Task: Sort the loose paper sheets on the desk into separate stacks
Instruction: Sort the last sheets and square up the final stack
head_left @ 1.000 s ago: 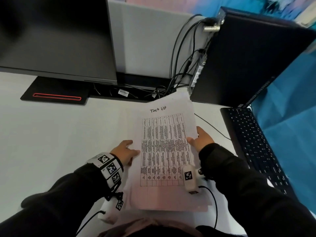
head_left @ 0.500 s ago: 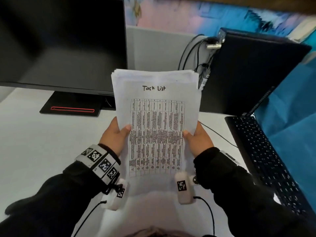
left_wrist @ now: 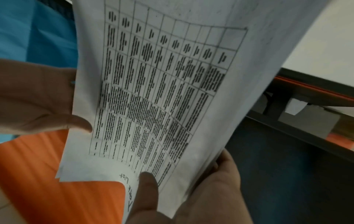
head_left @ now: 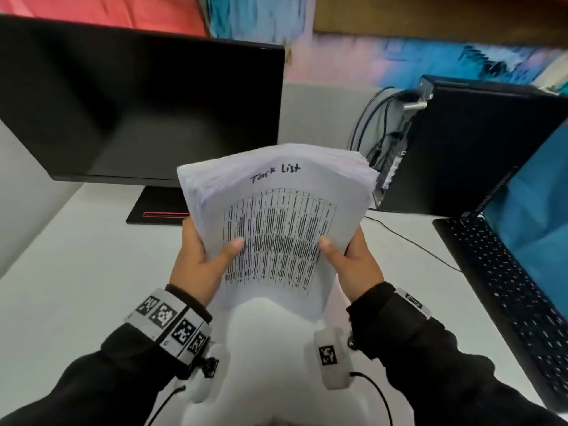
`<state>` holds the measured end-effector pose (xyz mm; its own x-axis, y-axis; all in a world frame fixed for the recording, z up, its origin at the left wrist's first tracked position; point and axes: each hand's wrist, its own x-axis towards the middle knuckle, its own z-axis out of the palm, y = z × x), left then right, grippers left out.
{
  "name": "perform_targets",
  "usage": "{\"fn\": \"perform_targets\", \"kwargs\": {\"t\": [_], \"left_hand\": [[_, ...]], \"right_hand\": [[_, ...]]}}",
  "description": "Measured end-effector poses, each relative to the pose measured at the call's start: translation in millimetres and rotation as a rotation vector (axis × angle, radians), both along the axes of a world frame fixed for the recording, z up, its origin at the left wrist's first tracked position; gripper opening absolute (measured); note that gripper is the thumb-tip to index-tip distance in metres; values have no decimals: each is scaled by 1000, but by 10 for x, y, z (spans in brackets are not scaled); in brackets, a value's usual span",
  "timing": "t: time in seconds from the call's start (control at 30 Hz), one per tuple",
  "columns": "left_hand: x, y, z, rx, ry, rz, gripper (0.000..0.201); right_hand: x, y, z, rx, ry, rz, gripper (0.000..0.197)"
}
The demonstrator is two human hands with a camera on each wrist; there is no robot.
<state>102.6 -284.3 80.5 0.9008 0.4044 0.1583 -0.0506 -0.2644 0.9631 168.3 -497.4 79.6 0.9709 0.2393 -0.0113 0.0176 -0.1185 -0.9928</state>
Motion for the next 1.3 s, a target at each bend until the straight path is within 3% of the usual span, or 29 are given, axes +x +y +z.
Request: {"fn": "perform_targets", "kwargs": {"t": [0.13,0.27,0.37,0.43,0.5,0.63,0.8,0.9,1.03,1.1,1.2,1.27,1.3], "left_hand": [[2,80,16,-61,17,56,48],[-96,224,105,-136,-85,99,42],[-188,392,24,-244,-109,-4,67],[-216,448,-90,-232,-31,-84,88],[-226,449,-161,-184,18,-137,92],[-175,434,-188,-273,-38,-111,68],[-95,412,-119,-153,-22,141,26],[-46,510,-106,-216,-53,178,27],[-13,815,-52,-401,-146,178,34],[10,1031,-75,-501,-173,178,32],[13,1240,-146,-658,-148,201,39],[-6,1207,-207,-771,-106,135,13],[-19,1144,-210,-825,-103,91,15]], "right_hand": [[-12,207,45,2,-10,-66,38],[-89,300,107,72,-79,-101,37],[-138,322,59,71,-101,-54,59],[-185,357,11,7,-88,-16,78],[-185,388,-49,-23,-82,-12,77],[-118,448,-122,-14,-45,-61,46],[-90,523,-137,-30,-56,-98,40],[-67,547,-188,-6,-30,-79,32],[-131,506,-351,-38,118,-71,4],[-212,490,-462,-38,207,-79,6],[-270,556,-563,195,375,-122,37],[-302,686,-522,436,483,-127,25],[-298,760,-502,486,501,-114,12]]}}
